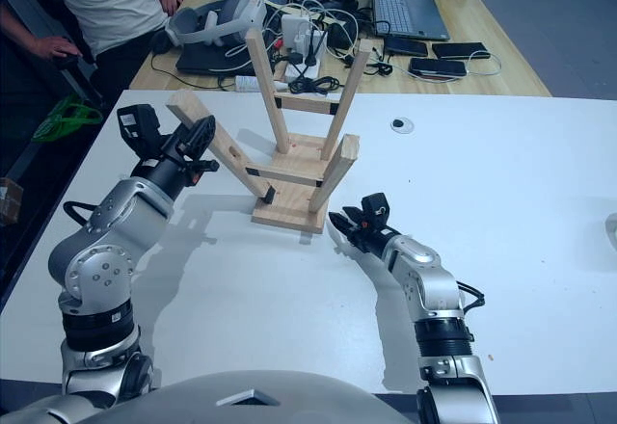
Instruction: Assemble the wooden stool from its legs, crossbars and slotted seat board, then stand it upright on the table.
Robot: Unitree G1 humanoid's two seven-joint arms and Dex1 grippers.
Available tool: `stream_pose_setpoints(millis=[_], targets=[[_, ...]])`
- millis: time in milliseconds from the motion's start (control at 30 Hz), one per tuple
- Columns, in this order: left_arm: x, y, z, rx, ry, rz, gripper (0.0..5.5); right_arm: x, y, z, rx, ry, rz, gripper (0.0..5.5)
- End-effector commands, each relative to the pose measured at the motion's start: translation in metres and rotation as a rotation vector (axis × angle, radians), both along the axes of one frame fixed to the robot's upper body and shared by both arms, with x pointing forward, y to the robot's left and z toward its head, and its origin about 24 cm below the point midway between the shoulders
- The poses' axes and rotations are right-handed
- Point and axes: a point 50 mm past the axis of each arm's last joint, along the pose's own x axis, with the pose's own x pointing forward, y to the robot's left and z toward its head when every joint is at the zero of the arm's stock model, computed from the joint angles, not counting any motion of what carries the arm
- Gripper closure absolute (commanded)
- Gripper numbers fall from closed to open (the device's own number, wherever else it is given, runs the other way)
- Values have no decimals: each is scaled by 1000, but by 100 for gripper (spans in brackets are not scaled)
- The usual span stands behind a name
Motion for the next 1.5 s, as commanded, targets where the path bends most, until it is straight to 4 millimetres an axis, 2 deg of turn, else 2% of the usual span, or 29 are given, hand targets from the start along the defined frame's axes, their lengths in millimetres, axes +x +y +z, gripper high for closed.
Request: stream_pose_setpoints(millis=[33, 233, 433, 533, 600, 867, 1000, 1100, 1167, 1400, 1500], targets=[[2, 9, -9, 4, 50, 95, 449, 3, -1, 4, -22, -15, -2, 347], [0, -1, -16, -41, 94, 99, 449, 3, -3, 7, -8, -24, -23, 347], [-5, -10, -20, 63, 81, 48, 449, 6, -20, 45, 111, -244, -334, 347], [-6, -10, -20, 96, 67, 42, 449, 1, -13, 66, 185, -290, -395, 347], [-6, -11, -21, 105, 63, 40, 449, -2, -7, 73, 208, -292, -391, 347], [-17, -10, -30, 142, 40, -9, 449, -7, 0, 75, 217, -254, -385, 347], [-25, -5, -48, 181, 77, -48, 449, -7, 1, 74, 214, -244, -390, 347], [-22, -7, -53, 188, 106, -63, 449, -6, 0, 74, 214, -244, -389, 347], [-17, -10, -52, 199, 115, -86, 449, -5, 1, 75, 213, -247, -392, 347], [11, -13, -25, 196, 122, -126, 449, -1, 5, 72, 221, -244, -384, 347], [19, -15, -22, 212, 161, -155, 449, -1, 6, 71, 224, -244, -385, 347]])
